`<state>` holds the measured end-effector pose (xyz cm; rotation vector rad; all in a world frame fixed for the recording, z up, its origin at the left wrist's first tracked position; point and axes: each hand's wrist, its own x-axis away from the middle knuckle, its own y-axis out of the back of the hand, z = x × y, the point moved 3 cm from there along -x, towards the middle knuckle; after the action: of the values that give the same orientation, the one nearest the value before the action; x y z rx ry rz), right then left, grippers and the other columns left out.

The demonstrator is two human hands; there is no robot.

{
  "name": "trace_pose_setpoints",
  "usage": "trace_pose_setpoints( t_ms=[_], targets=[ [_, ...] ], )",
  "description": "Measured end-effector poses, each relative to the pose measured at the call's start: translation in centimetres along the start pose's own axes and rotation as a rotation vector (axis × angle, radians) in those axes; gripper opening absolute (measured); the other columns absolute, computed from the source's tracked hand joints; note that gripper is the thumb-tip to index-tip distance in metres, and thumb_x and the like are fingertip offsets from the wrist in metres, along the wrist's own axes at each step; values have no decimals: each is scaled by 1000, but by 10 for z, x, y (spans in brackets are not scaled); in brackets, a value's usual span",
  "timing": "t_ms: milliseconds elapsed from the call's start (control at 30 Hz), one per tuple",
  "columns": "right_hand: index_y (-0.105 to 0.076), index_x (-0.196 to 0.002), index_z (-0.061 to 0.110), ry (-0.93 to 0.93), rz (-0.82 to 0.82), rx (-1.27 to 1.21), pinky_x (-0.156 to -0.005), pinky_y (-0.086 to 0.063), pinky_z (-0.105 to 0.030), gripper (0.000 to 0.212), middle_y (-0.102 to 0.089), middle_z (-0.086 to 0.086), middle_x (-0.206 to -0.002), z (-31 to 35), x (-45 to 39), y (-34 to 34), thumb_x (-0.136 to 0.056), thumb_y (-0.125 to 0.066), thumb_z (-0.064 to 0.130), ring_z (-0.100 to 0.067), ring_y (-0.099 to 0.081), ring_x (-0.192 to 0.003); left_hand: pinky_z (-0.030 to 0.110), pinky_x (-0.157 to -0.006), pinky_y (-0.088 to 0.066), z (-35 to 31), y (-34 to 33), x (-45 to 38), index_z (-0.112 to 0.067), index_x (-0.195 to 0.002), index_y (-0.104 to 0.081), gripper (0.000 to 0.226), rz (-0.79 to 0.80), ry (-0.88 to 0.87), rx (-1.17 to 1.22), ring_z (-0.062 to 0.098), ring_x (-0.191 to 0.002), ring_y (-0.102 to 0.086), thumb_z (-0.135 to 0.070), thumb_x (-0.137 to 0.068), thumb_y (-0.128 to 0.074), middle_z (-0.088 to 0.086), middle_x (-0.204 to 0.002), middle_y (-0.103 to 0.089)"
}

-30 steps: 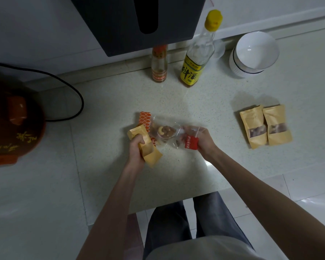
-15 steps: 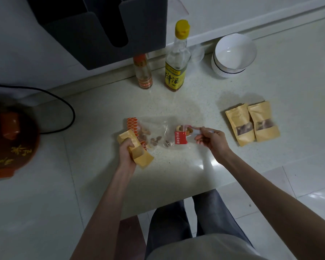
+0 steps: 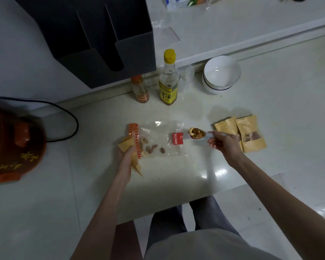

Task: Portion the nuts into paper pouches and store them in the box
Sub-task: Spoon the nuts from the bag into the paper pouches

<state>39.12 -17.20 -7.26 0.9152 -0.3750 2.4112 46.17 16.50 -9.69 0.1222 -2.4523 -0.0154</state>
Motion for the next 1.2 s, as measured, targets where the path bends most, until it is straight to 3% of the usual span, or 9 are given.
trace_pose_setpoints(
  t_ms=[100, 167, 300, 467, 567, 667, 833, 933, 1200],
  targets=[
    [-67, -98, -8, 40, 45, 55, -50, -48, -23, 23, -66, -12, -59, 27, 9, -7, -94, -52, 9, -19, -58, -50, 8, -80, -47, -24, -15, 15, -20, -126, -50, 60, -99, -231, -208, -12, -90, -61, 2, -75, -73, -11, -109, -63],
    [-70, -91, -4, 79, 111, 111, -49, -48, -23, 23, -66, -13, -59, 51, 20, -19, -94, -52, 10, -20, -58, -49, -1, -73, -43, -45, -32, 25, -32, -115, -53, 61, -96, -363, -286, -17, -87, -58, 2, -71, -77, -12, -105, -62],
    [-71, -87, -2, 165, 236, 209, -45, -47, -20, 25, -65, -13, -58, 104, 52, -49, -94, -53, 13, -18, -57, -45, 2, -56, -46, -75, -58, 42, -51, -94, -54, 67, -7, -481, -366, 2, -83, -61, 6, -63, -72, -1, -101, -61],
    [-68, -89, -6, 264, 323, 262, -45, -44, -21, 25, -64, -14, -58, 162, 97, -77, -94, -51, 12, -18, -54, -44, 33, -76, -56, -106, -71, 62, -54, -105, -46, 54, 56, -597, -544, 7, -97, -56, -43, -56, -68, -21, -104, -53],
    [-68, -91, -8, 320, 364, 290, -42, -43, -20, 26, -63, -14, -57, 185, 119, -87, -94, -51, 11, -18, -53, -45, 42, -78, -57, -126, -75, 77, -55, -112, -40, 64, 37, -690, -588, 9, -101, -53, -49, -56, -70, -30, -105, -46],
    [-68, -91, -10, 341, 385, 304, -41, -41, -19, 27, -62, -13, -57, 200, 136, -94, -94, -50, 11, -17, -52, -45, 43, -78, -56, -145, -78, 93, -62, -112, -33, 69, 22, -766, -605, 8, -102, -47, -52, -54, -70, -42, -111, -39],
    [-69, -82, -6, 407, 375, 348, -41, -41, -20, 27, -63, -16, -59, 215, 156, -104, -94, -51, 10, -18, -53, -45, 36, -83, -51, -166, -80, 111, -61, -114, -29, 74, 52, -844, -592, 5, -106, -41, -45, -60, -77, -38, -107, -34],
    [-70, -79, -3, 473, 325, 405, -42, -41, -21, 26, -63, -19, -59, 222, 167, -110, -93, -51, 8, -21, -54, -45, 34, -88, -49, -171, -78, 116, -48, -119, -33, 76, 67, -858, -579, -15, -108, -34, -37, -63, -83, -37, -108, -34],
    [-66, -57, 6, 826, 115, 858, -43, -44, -15, 33, -64, -4, -45, 233, 208, -136, -88, -54, 13, -12, -55, -36, 35, -91, -47, -173, -76, 123, -52, -118, -29, 77, 77, -912, -607, -29, -111, -24, -38, -64, -83, -53, -112, -29]
  ],
)
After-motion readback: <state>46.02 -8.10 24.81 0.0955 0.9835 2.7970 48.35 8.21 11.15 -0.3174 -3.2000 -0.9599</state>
